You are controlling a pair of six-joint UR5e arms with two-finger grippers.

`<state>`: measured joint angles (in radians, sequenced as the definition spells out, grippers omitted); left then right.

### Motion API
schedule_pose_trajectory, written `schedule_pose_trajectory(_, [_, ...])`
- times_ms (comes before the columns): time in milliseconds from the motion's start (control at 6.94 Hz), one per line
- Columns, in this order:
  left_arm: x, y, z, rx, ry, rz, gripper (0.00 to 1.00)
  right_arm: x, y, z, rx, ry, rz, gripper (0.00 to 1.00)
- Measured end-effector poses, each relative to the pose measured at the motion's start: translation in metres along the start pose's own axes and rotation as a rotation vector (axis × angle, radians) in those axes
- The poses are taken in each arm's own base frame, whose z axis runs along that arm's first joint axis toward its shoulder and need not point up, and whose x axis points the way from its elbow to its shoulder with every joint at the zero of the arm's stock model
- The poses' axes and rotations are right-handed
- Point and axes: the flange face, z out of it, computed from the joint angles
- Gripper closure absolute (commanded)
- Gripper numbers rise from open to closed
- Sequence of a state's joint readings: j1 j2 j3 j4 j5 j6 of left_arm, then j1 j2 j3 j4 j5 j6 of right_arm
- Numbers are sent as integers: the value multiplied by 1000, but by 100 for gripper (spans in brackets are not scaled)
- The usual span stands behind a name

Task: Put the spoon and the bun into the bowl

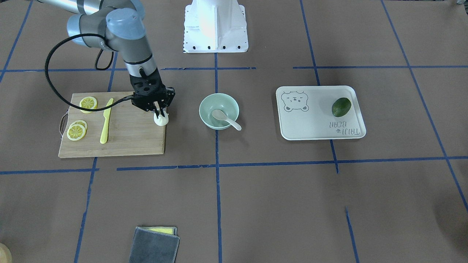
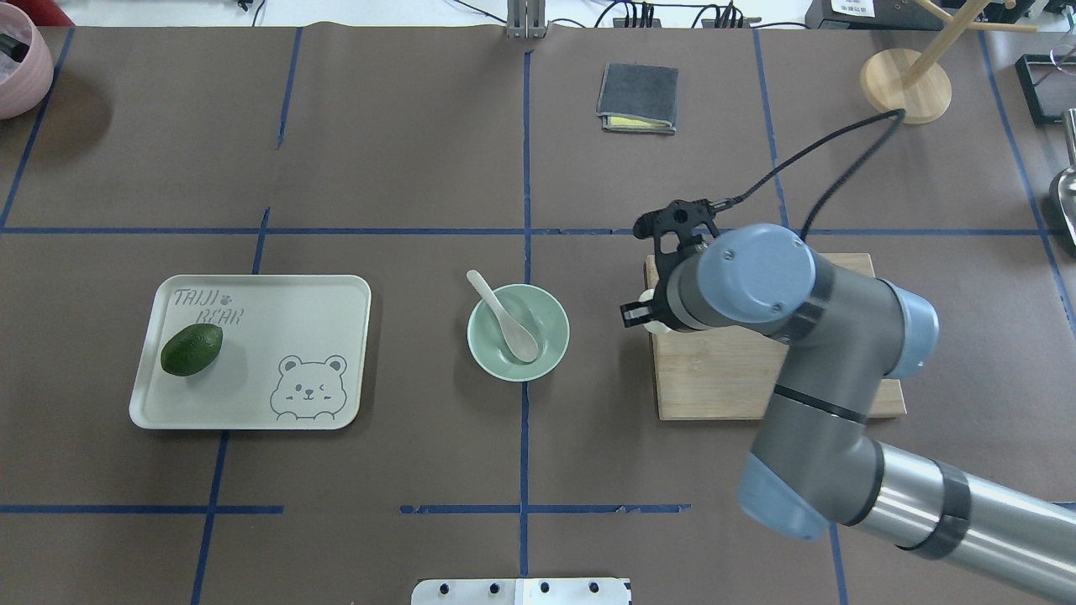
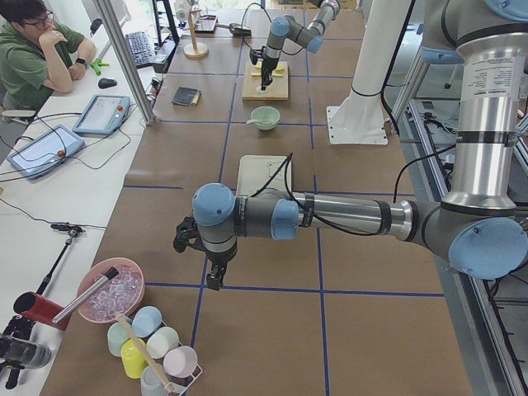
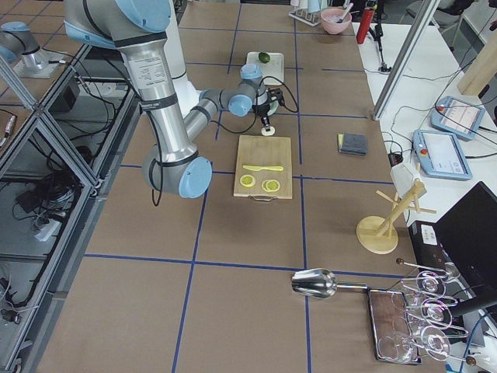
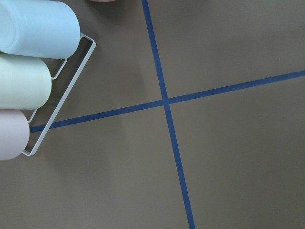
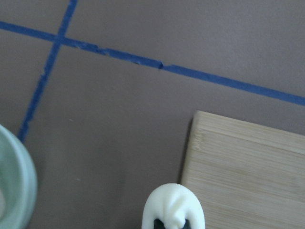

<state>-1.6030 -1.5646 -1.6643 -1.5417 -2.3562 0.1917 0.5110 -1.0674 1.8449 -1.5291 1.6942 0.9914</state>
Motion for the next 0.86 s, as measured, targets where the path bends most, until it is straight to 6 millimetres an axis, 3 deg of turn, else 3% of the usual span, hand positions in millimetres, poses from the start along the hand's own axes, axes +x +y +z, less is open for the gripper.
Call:
schedule_pose_trajectory(144, [0, 0, 0, 1, 0, 1, 0, -44, -18, -26, -10, 8, 44, 100])
schedule_pose_trajectory(288, [1, -1, -1, 2, 0, 2, 0, -84, -25, -39, -12, -1, 88, 100])
schedule_pose_trajectory(432, [1, -1, -1, 2, 0, 2, 0, -118, -26, -34, -3, 0, 117, 100])
schedule_pose_trajectory(576, [1, -1, -1, 1, -1, 1, 0, -141, -25, -14, 15, 7, 128, 62])
schedule_pose_trajectory(720, [1, -1, -1, 1, -1, 1, 0, -148, -20, 5, 25, 9, 129, 5])
schedule_pose_trajectory(864, [1, -1, -1, 1, -1, 1, 0, -146, -15, 16, 27, 17, 129, 0])
